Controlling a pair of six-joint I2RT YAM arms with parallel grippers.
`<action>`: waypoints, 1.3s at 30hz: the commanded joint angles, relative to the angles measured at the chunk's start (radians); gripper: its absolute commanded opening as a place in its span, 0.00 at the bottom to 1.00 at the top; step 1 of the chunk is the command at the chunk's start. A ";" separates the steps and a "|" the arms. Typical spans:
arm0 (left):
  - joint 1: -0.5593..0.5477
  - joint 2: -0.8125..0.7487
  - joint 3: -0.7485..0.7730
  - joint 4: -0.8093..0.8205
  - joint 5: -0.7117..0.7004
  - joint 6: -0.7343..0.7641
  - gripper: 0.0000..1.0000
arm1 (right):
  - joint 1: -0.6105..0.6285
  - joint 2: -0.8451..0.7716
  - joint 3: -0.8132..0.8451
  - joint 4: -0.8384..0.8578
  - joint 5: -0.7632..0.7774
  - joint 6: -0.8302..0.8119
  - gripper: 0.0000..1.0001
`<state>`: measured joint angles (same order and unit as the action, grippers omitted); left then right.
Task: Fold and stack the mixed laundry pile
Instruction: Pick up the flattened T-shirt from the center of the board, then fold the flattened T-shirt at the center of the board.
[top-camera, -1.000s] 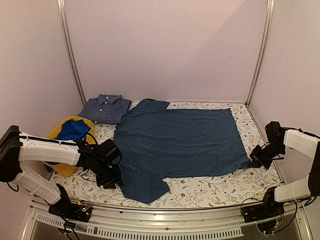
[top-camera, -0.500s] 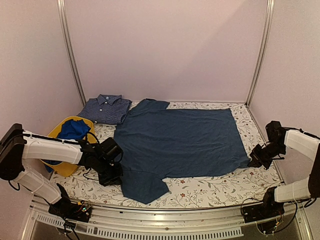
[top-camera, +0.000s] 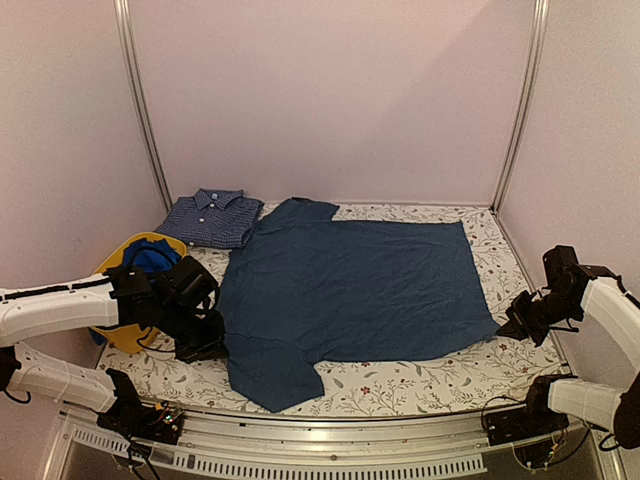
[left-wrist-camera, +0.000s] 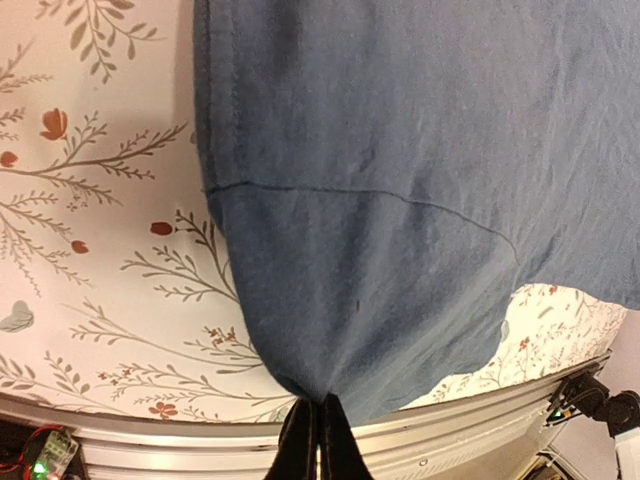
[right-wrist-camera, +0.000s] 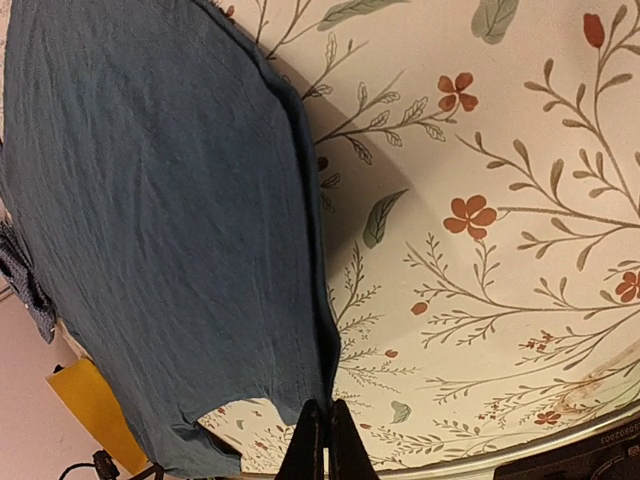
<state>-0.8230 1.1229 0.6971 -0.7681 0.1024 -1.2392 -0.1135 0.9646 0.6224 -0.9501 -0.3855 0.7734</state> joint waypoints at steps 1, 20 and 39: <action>0.028 0.004 0.062 -0.072 0.005 0.022 0.00 | -0.001 0.011 0.033 -0.015 0.005 0.047 0.00; 0.283 0.334 0.379 -0.035 0.025 0.310 0.00 | -0.041 0.346 0.255 0.163 0.028 0.017 0.00; 0.352 0.734 0.762 -0.068 -0.019 0.496 0.00 | -0.070 0.624 0.354 0.283 0.013 -0.027 0.00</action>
<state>-0.4973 1.8065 1.3815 -0.8276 0.1062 -0.7979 -0.1719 1.5490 0.9440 -0.7132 -0.3763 0.7654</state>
